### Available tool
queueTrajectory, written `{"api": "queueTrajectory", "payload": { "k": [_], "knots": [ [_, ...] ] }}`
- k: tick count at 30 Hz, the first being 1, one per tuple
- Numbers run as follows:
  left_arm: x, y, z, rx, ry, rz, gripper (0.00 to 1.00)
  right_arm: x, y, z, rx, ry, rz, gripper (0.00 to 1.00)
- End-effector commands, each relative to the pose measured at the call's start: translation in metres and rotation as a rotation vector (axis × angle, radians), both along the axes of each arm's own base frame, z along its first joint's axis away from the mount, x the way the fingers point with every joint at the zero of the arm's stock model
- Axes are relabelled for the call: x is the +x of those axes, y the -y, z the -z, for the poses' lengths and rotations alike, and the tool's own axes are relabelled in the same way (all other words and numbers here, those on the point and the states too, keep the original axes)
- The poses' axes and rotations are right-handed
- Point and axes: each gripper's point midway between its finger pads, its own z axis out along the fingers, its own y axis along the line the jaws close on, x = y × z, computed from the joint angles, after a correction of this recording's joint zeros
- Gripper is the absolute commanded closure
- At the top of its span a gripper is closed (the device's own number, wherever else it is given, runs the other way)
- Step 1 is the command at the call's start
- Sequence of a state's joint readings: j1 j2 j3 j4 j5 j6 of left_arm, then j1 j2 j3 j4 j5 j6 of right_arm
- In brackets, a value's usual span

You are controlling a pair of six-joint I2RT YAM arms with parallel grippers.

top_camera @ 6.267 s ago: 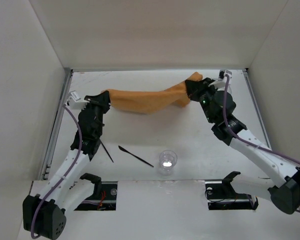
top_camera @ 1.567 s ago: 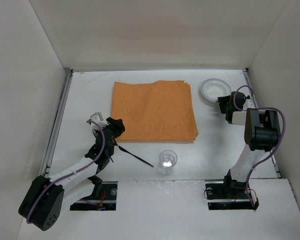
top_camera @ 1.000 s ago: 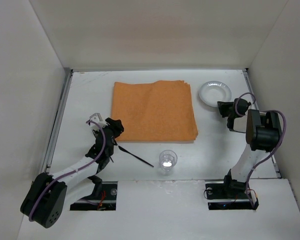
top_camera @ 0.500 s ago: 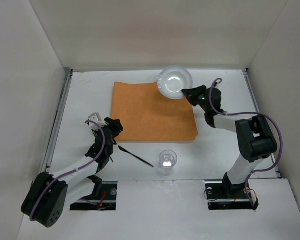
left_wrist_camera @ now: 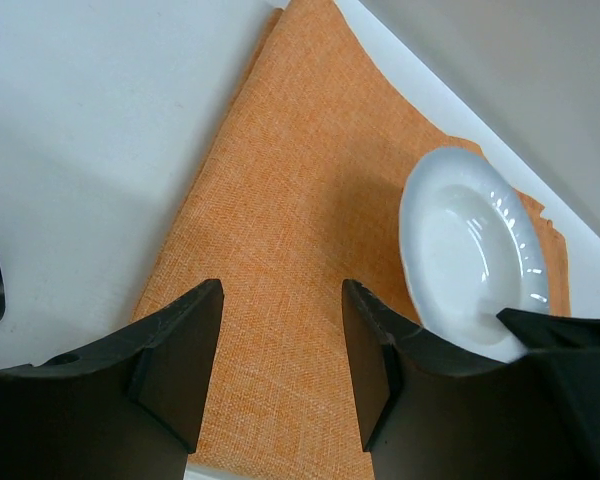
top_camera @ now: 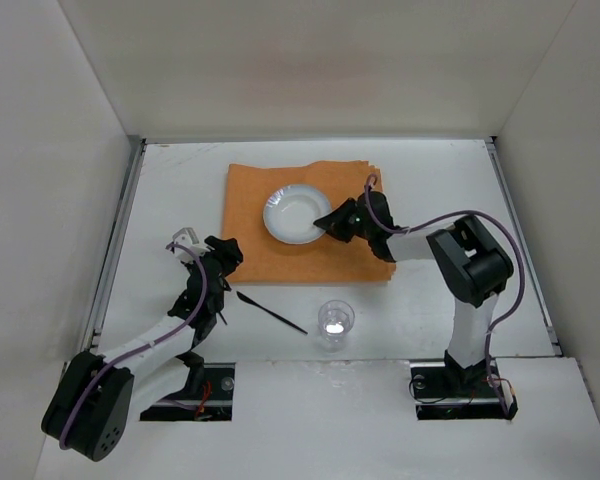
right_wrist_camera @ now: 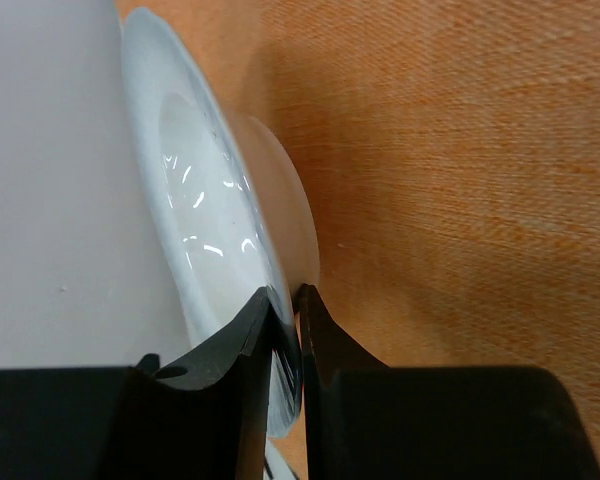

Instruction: Set the dinner table for one person

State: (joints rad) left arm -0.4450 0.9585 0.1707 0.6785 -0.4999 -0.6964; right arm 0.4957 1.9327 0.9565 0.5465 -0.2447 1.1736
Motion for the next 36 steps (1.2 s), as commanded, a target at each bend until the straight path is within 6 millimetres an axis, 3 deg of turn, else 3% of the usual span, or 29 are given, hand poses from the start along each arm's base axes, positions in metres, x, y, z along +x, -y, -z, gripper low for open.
{"api": "queueTrajectory", "payload": {
  "k": [1, 9, 16, 23, 28, 30, 32, 34, 36],
  "knots": [
    [0.002, 0.000, -0.007, -0.026, 0.033, -0.008, 0.52, 0.009, -0.024, -0.046, 0.073, 0.135, -0.063, 0.89],
    [0.001, -0.002, -0.009, -0.024, 0.039, -0.018, 0.51, 0.000, -0.023, -0.018, 0.027, 0.077, -0.062, 0.82],
    [0.001, -0.001, -0.008, -0.026, 0.033, -0.016, 0.51, -0.011, -0.010, 0.006, -0.082, 0.016, -0.064, 0.54],
    [0.001, -0.002, -0.007, -0.028, 0.032, -0.021, 0.51, -0.032, 0.029, 0.002, -0.232, 0.065, -0.017, 0.45],
    [0.002, 0.002, -0.006, -0.036, 0.025, -0.006, 0.51, -0.054, 0.060, -0.021, -0.333, 0.151, 0.012, 0.45],
    [0.003, 0.003, -0.004, -0.030, 0.018, -0.006, 0.51, -0.063, 0.074, -0.038, -0.383, 0.199, 0.026, 0.49],
    [0.003, 0.006, -0.001, -0.031, 0.006, 0.005, 0.51, -0.081, 0.079, -0.056, -0.448, 0.276, -0.014, 0.66],
    [0.003, 0.008, -0.004, -0.036, 0.015, 0.014, 0.51, -0.103, 0.088, -0.072, -0.532, 0.327, -0.056, 0.88],
    [0.003, 0.008, -0.004, -0.032, 0.019, 0.009, 0.51, -0.130, 0.093, -0.085, -0.611, 0.360, -0.121, 0.93]
  ]
}}
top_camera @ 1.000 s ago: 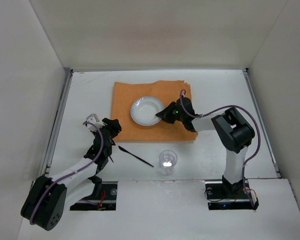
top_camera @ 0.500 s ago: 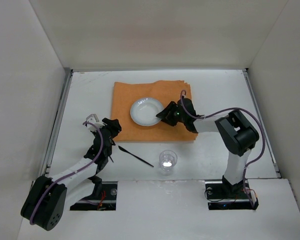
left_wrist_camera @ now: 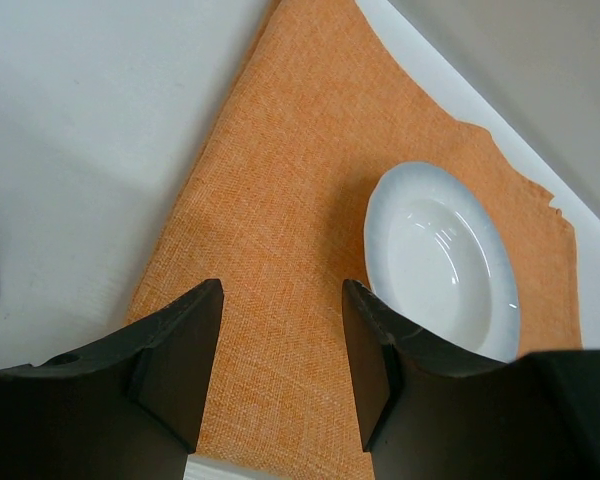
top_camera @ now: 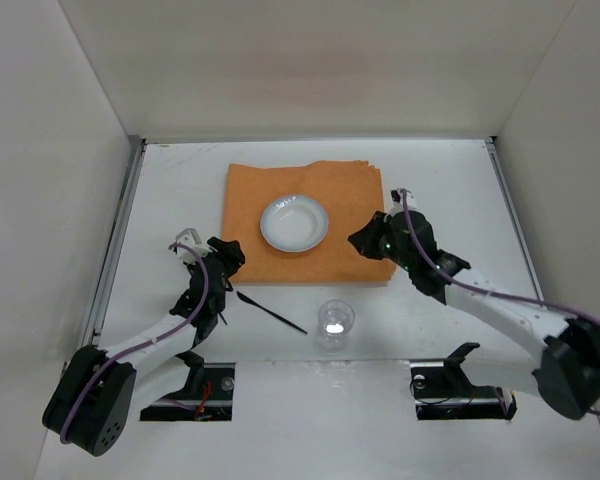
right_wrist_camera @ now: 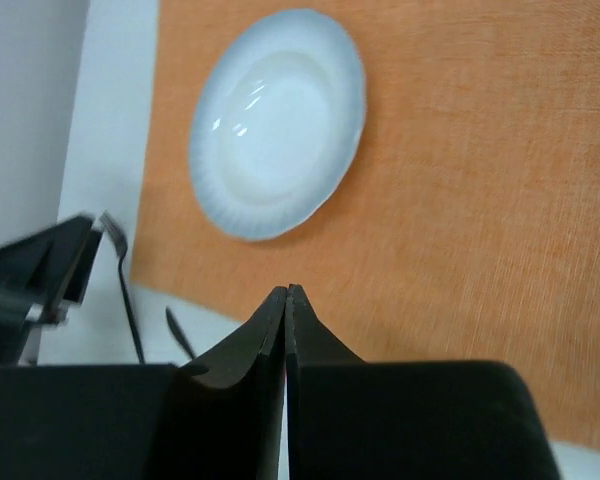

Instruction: Set the dinner table for one person

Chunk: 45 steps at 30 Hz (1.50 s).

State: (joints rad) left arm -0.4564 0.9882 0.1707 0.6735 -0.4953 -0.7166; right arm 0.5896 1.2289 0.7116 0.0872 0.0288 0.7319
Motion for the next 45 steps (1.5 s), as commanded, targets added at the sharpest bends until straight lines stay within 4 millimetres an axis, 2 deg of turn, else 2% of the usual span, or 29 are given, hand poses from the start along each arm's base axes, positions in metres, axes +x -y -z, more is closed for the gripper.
{"api": "queueTrajectory", "payload": {
  "k": [1, 4, 6, 8, 11, 14, 17, 20, 24, 27, 30, 32, 34, 37, 39, 41, 43, 45],
  "knots": [
    [0.005, 0.002, -0.012, -0.023, 0.044, -0.007, 0.51, -0.044, 0.018, -0.006, -0.240, 0.046, -0.093, 0.93],
    [0.004, 0.003, -0.012, -0.034, 0.043, 0.002, 0.51, -0.087, 0.016, -0.009, -0.345, 0.047, -0.199, 0.80],
    [0.004, 0.004, -0.013, -0.027, 0.046, 0.003, 0.51, -0.104, 0.020, -0.006, -0.417, 0.023, -0.219, 0.70],
    [0.005, 0.003, -0.012, -0.025, 0.041, -0.003, 0.51, -0.121, 0.021, 0.002, -0.462, -0.018, -0.241, 0.66],
    [0.004, 0.002, -0.013, -0.034, 0.046, -0.001, 0.51, -0.143, 0.010, 0.014, -0.504, -0.045, -0.335, 0.60],
    [0.005, 0.002, -0.013, -0.024, 0.044, -0.009, 0.51, -0.152, 0.003, 0.024, -0.535, -0.070, -0.374, 0.55],
    [0.004, 0.004, -0.011, -0.032, 0.039, 0.004, 0.51, -0.151, -0.003, 0.034, -0.554, -0.078, -0.387, 0.54],
    [0.003, 0.003, -0.016, -0.029, 0.056, -0.002, 0.51, -0.149, -0.008, 0.043, -0.571, -0.097, -0.393, 0.58],
    [0.004, 0.004, -0.012, -0.035, 0.041, 0.004, 0.51, -0.144, -0.018, 0.047, -0.575, -0.084, -0.409, 0.74],
    [0.005, 0.005, -0.013, -0.026, 0.044, 0.003, 0.51, -0.144, -0.021, 0.052, -0.582, -0.104, -0.428, 0.78],
    [0.006, 0.004, -0.009, -0.032, 0.033, 0.004, 0.51, -0.140, -0.024, 0.048, -0.572, -0.108, -0.426, 0.91],
    [0.005, 0.004, -0.013, -0.037, 0.045, 0.004, 0.51, -0.133, -0.024, 0.027, -0.520, -0.077, -0.408, 0.93],
    [0.005, 0.002, -0.012, -0.031, 0.044, -0.004, 0.51, -0.124, -0.026, -0.009, -0.422, -0.022, -0.383, 0.93],
    [0.007, 0.003, -0.009, -0.032, 0.030, 0.000, 0.51, -0.086, -0.020, -0.053, -0.310, 0.067, -0.295, 0.93],
    [0.006, 0.006, -0.009, -0.036, 0.031, 0.011, 0.51, -0.052, -0.014, -0.069, -0.290, 0.109, -0.215, 0.93],
    [0.007, 0.006, -0.008, -0.034, 0.028, 0.006, 0.50, -0.007, -0.005, -0.078, -0.279, 0.140, -0.125, 0.93],
    [0.007, 0.006, -0.006, -0.037, 0.022, 0.011, 0.51, 0.040, 0.004, -0.078, -0.275, 0.145, -0.056, 0.93],
    [0.005, 0.006, -0.009, -0.049, 0.034, 0.016, 0.51, 0.090, 0.023, -0.077, -0.294, 0.128, 0.033, 0.93]
  ]
}}
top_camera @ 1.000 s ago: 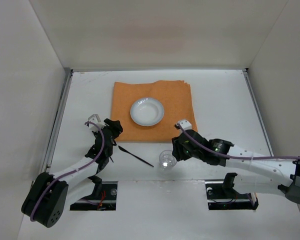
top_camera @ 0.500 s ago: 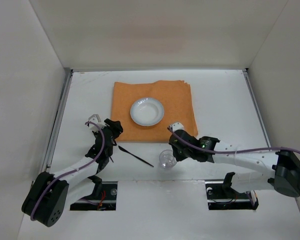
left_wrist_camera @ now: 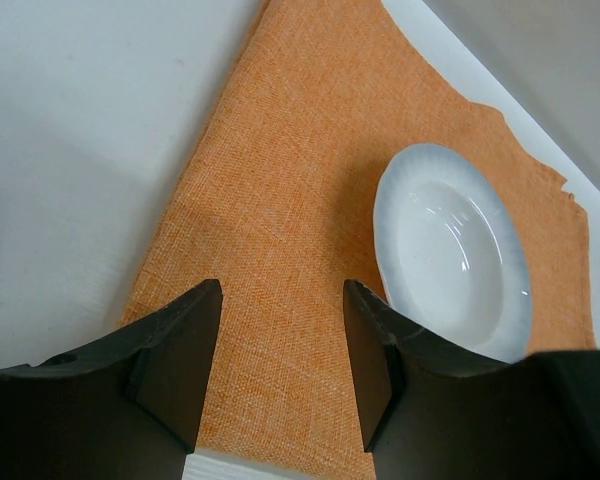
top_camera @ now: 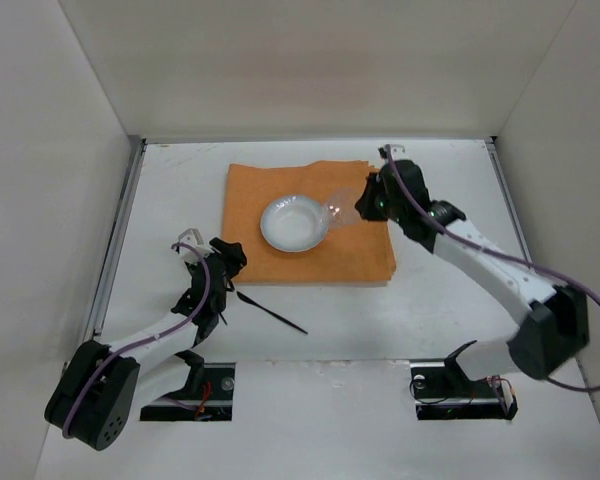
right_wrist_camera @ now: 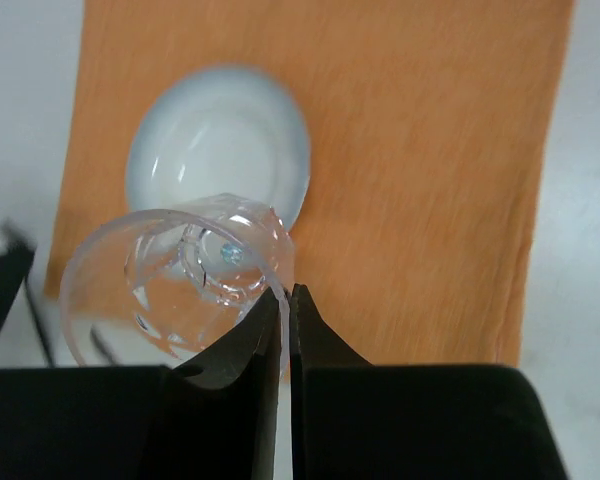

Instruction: Set the dinner table for one person

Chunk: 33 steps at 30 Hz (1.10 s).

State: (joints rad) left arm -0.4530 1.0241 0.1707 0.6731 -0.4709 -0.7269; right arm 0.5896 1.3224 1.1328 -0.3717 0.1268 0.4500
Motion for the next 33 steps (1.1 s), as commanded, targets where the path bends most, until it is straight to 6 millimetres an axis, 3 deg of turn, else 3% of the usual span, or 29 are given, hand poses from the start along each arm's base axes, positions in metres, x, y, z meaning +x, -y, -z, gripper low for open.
{"api": "queueTrajectory", "payload": {
  "k": [1, 6, 12, 20, 26, 28, 30, 33],
  "knots": [
    [0.005, 0.002, -0.022, -0.054, 0.079, -0.003, 0.51, 0.088, 0.014, -0.019, 0.031, 0.101, 0.102, 0.93],
    [0.005, -0.002, -0.021, -0.054, 0.076, -0.016, 0.51, 0.168, 0.041, 0.001, -0.047, 0.063, 0.224, 0.93],
    [0.004, -0.002, -0.020, -0.060, 0.075, -0.015, 0.51, 0.210, 0.061, 0.027, -0.081, 0.015, 0.298, 0.93],
    [0.006, -0.001, -0.018, -0.067, 0.067, -0.013, 0.51, 0.224, 0.069, 0.073, -0.104, -0.071, 0.329, 0.92],
    [0.006, -0.003, -0.016, -0.070, 0.059, -0.014, 0.51, 0.227, 0.066, 0.091, -0.119, -0.108, 0.329, 0.91],
    [0.007, -0.004, -0.016, -0.068, 0.060, -0.021, 0.51, 0.227, 0.066, 0.092, -0.119, -0.109, 0.331, 0.87],
    [0.007, -0.005, -0.014, -0.068, 0.054, -0.022, 0.51, 0.228, 0.067, 0.082, -0.112, -0.090, 0.334, 0.77],
    [0.006, -0.004, -0.018, -0.070, 0.066, -0.021, 0.50, 0.225, 0.069, 0.051, -0.094, -0.031, 0.345, 0.61]
  ]
}}
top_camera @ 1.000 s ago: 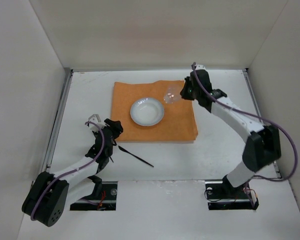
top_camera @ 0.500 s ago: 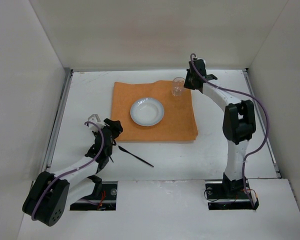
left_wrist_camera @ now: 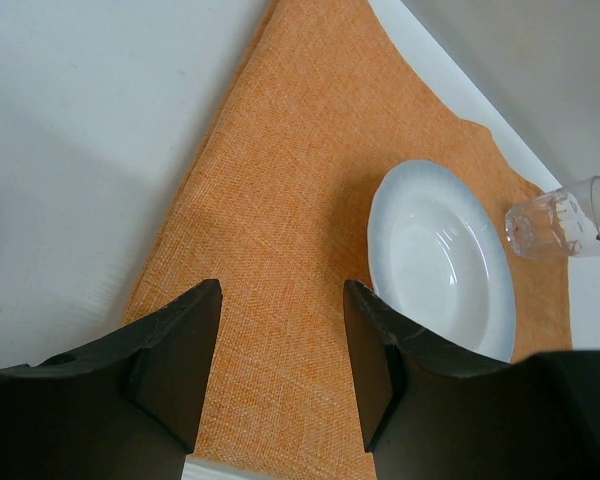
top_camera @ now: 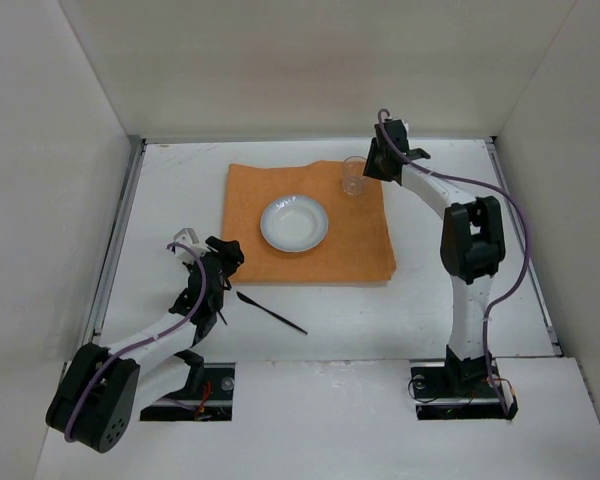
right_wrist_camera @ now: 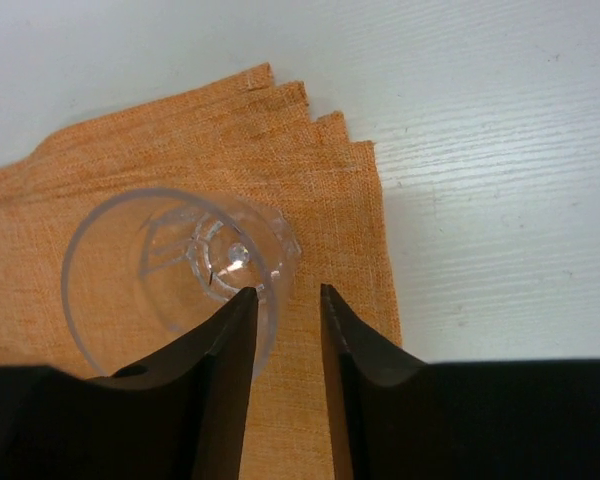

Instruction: Set the dinner table for one person

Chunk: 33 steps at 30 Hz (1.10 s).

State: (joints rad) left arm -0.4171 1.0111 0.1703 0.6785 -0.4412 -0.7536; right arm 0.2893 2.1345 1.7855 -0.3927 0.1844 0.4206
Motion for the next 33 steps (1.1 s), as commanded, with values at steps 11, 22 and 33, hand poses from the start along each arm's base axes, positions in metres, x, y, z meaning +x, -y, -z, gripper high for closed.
{"api": "queueTrajectory", "payload": {
  "k": [11, 22, 33],
  "knots": [
    [0.003, -0.002, -0.011, -0.033, 0.045, -0.011, 0.51, -0.085, -0.043, -0.148, 0.093, 0.374, -0.139, 0.56],
    [0.003, 0.000, -0.013, -0.025, 0.054, -0.015, 0.51, -0.328, -0.206, -0.048, 0.103, 0.201, -0.926, 0.96],
    [-0.001, -0.007, -0.023, -0.021, 0.091, -0.038, 0.51, -0.386, -0.250, 0.019, 0.036, 0.079, -1.072, 0.72]
  ]
}}
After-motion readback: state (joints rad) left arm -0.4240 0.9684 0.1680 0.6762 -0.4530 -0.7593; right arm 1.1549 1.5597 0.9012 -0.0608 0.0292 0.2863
